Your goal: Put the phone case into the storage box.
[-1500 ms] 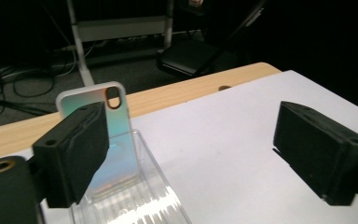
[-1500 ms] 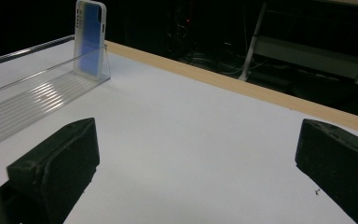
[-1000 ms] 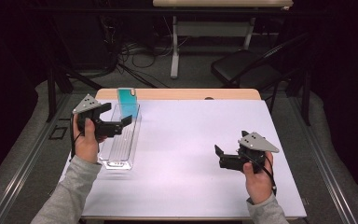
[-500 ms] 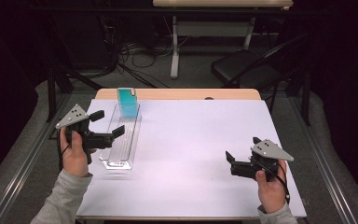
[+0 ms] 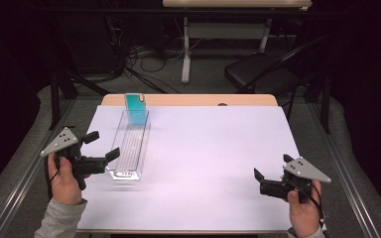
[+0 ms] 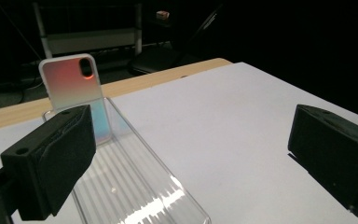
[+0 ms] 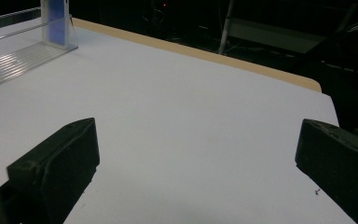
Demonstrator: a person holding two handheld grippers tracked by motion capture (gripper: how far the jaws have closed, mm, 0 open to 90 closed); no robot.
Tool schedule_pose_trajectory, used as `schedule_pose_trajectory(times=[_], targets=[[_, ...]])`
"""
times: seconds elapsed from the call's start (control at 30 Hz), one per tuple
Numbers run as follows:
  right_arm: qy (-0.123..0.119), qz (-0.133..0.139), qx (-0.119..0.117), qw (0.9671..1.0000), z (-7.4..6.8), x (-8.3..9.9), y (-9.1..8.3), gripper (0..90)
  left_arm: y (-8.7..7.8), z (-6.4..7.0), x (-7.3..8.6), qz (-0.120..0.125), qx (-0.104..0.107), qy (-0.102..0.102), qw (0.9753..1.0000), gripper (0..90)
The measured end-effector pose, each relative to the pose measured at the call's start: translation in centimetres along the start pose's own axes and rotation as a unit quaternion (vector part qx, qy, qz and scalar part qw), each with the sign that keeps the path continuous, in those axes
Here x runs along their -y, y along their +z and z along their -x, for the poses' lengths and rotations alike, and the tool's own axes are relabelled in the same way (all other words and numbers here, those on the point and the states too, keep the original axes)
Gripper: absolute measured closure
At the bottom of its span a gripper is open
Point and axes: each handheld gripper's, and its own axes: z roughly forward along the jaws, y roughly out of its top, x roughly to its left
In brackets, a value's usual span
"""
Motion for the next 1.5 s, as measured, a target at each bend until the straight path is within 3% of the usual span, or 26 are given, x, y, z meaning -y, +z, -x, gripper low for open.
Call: schedule_pose_trajectory(times=[0.1, 0.37, 0.53, 0.9, 0.97, 1.13, 1.5], targets=[[0.003, -0.002, 0.002, 1.0000, 0.2, 0.6, -0.3, 0.0, -0.4, 0.0, 1.2, 0.007, -0.002, -0.008, 0.9999, 1.1], [0.005, -0.004, 0.013, 0.9999, 0.5, 2.0, -1.0, 0.0, -0.9, -0.4, 4.6, -0.006, -0.005, -0.031, 0.9995, 1.1], [0.015, -0.004, 0.016, 0.9998, 0.7, 2.8, -1.1, 0.0, -1.0, -0.4, 5.8, -0.018, -0.012, -0.020, 0.9996, 1.1], [0.029, -0.010, 0.012, 0.9995, 1.0, 4.5, -0.5, 0.0, -1.5, -1.2, 7.6, -0.004, -0.013, -0.022, 0.9997, 1.1], [0.029, -0.012, 0.011, 0.9995, 1.1, 4.7, -0.3, 0.0, -1.5, -1.4, 7.8, 0.002, -0.013, -0.031, 0.9994, 1.1], [0.050, -0.013, 0.009, 0.9986, 1.5, 5.2, 0.0, 0.0, -1.6, -1.9, 8.3, 0.007, -0.020, -0.029, 0.9994, 1.1], [0.054, -0.009, 0.016, 0.9984, 2.0, 6.3, 0.4, 0.0, -2.0, -2.9, 9.4, 0.019, -0.025, -0.039, 0.9988, 1.1]])
